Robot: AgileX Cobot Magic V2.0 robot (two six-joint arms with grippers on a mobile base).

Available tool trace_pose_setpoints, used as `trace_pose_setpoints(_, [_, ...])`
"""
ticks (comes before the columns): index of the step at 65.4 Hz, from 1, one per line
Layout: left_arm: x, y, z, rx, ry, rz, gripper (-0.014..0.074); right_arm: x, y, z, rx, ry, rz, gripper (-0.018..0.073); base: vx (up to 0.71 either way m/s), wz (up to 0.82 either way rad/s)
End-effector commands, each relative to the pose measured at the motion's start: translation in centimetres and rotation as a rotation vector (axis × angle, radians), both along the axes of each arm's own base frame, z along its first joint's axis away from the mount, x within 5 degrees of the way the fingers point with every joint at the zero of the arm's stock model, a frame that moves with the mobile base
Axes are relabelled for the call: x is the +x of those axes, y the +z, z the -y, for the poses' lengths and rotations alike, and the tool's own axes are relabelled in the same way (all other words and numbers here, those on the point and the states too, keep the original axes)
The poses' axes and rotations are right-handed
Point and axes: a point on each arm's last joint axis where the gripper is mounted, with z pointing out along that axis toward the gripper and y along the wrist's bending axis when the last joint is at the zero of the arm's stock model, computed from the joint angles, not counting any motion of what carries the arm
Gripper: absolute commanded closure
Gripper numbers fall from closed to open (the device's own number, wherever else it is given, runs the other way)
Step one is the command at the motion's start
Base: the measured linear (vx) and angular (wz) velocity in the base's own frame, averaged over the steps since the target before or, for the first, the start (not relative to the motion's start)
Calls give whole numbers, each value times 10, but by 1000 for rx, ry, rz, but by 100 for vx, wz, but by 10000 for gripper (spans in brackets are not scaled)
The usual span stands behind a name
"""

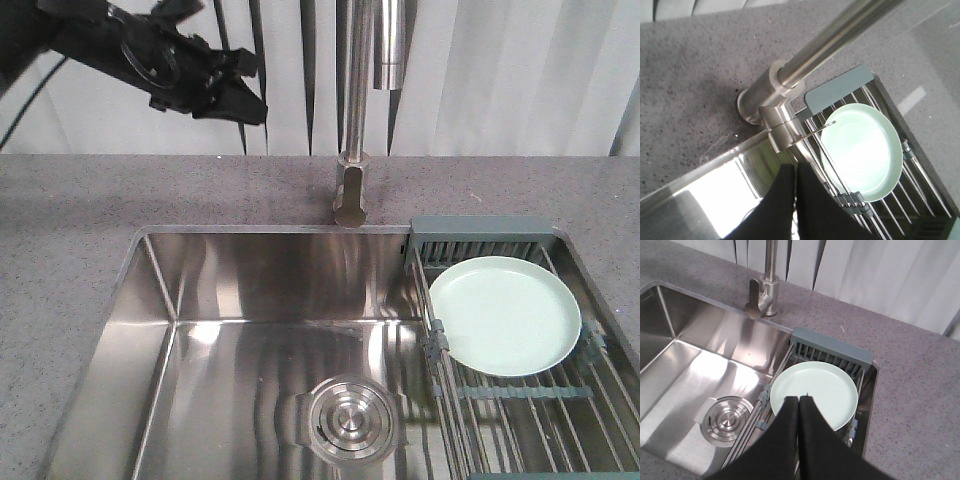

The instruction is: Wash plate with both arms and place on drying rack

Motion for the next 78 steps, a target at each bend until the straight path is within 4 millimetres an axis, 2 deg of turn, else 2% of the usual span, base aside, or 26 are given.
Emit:
trace_pose_setpoints(1, [-45,76,-6,-50,2,175,593,3,13,-1,29,-7,103,570,0,0])
trace_pose_setpoints(10, [-89,126,-18,-23,22,315,593,5,16,-4,72,12,127,570,0,0])
trace_pose_setpoints(19, [-139,168,-33,22,64,457,593,17,17,-9,121,33,119,570,0,0])
trace_pose_setpoints(24, [-165,182,-41,48,92,499,593,25,15,-12,140,45,89,570,0,0])
trace_pose_setpoints(30, [-192,181,-51,107,122,502,593,32,14,-13,137,56,76,570,0,0])
trace_pose_setpoints(40, [-239,147,-70,239,166,455,593,36,15,-13,114,65,104,570,0,0])
trace_pose_setpoints(48, [-284,114,-82,232,228,487,593,35,15,-13,112,64,106,570,0,0])
trace_pose_setpoints(60, [-347,37,-99,212,305,526,593,34,14,-13,96,65,89,570,0,0])
trace_pose_setpoints(64, [-367,17,-103,199,323,557,593,34,14,-13,96,65,88,570,0,0])
trace_pose_setpoints(71, [-390,-14,-109,184,344,596,593,34,13,-13,96,66,87,570,0,0])
trace_pose_setpoints(78, [-404,-32,-111,176,350,609,593,33,12,-13,92,69,71,570,0,0])
